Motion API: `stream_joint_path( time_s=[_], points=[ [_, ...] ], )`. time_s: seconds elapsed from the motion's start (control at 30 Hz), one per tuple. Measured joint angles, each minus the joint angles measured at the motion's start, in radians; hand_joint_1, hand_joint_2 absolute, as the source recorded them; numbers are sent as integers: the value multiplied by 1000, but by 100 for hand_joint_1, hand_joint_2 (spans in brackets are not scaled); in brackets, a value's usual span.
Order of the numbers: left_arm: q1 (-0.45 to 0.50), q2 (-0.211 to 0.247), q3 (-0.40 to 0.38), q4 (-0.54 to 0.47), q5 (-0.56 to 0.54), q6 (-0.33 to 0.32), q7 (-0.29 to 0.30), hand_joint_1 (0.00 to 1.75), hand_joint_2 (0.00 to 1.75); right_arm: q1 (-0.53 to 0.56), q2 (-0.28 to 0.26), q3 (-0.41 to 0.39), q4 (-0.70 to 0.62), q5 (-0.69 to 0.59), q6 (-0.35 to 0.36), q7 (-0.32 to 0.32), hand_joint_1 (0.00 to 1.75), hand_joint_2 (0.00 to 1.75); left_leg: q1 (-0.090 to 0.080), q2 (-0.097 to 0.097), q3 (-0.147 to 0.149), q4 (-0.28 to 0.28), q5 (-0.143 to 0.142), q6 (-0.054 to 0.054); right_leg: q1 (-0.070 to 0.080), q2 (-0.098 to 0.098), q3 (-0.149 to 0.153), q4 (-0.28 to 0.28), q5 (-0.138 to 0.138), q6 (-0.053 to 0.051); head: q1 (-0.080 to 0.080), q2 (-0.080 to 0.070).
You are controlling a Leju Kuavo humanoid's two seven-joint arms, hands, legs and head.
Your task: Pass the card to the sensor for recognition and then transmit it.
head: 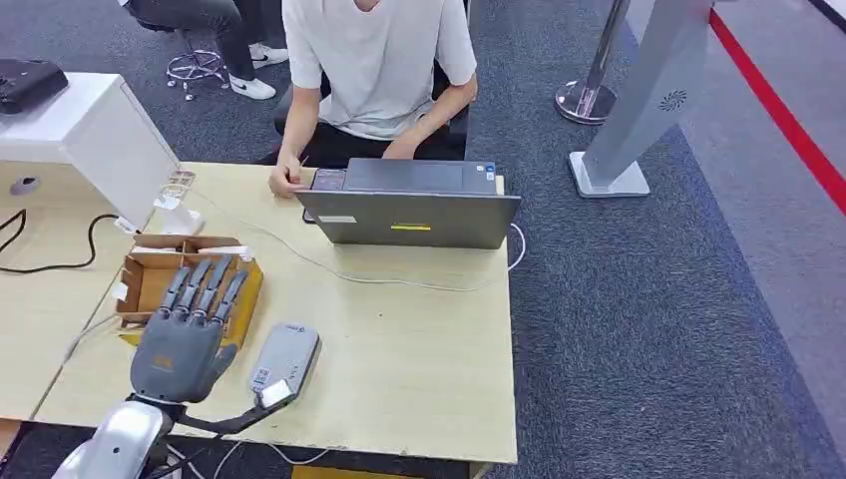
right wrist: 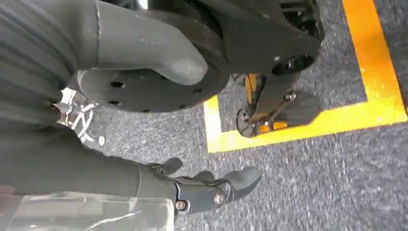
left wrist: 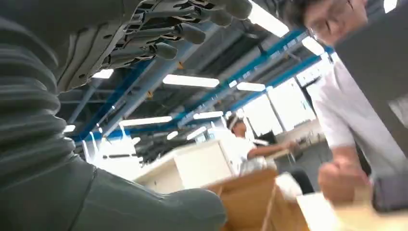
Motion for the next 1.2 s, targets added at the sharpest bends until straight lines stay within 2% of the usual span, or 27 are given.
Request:
stream_joint_path(
  time_s=[0.13, 0.27, 0.57, 0.63, 0.73, 0.83, 1.03, 1.2],
  points=[
    [15, -1, 43, 17, 30, -55, -3, 0, 175, 3, -3, 0, 8, -4, 18, -1, 0, 175, 0, -1, 0, 0, 0, 0, 0, -1, 0, 0, 0, 0, 0, 0],
    [13, -2, 98, 76, 48, -89, -12, 0, 175, 3, -5, 1, 10, -6, 18, 6, 0, 175, 0, -1, 0, 0, 0, 0, 0, -1, 0, 0, 0, 0, 0, 0],
    [10, -14, 165, 170, 35, -85, -14, 0, 175, 3, -7, 9, 10, -7, 18, 13, 0, 175, 0, -1, 0, 0, 0, 0, 0, -1, 0, 0, 0, 0, 0, 0],
    [9, -19, 171, 182, 20, -64, -14, 0, 175, 3, -8, 11, 10, -10, 18, 14, 0, 175, 0, -1, 0, 0, 0, 0, 0, -1, 0, 0, 0, 0, 0, 0],
    [7, -28, 177, 193, -7, 25, -14, 0, 175, 3, -8, 17, 11, -13, 18, 12, 0, 175, 0, -1, 0, 0, 0, 0, 0, -1, 0, 0, 0, 0, 0, 0],
    [3, -38, 179, 196, -26, 81, -18, 0, 175, 3, -9, 25, 13, -13, 18, 9, 0, 175, 0, -1, 0, 0, 0, 0, 0, -1, 0, 0, 0, 0, 0, 0],
    [-8, -55, 182, 203, -33, 132, -31, 0, 175, 3, -10, 37, 15, -15, 17, 3, 0, 175, 0, -1, 0, 0, 0, 0, 0, -1, 0, 0, 0, 0, 0, 0],
    [-12, -65, 183, 214, -33, 127, -32, 0, 175, 3, -10, 40, 16, -21, 16, 3, 0, 175, 0, -1, 0, 0, 0, 0, 0, -1, 0, 0, 0, 0, 0, 0]
  ],
)
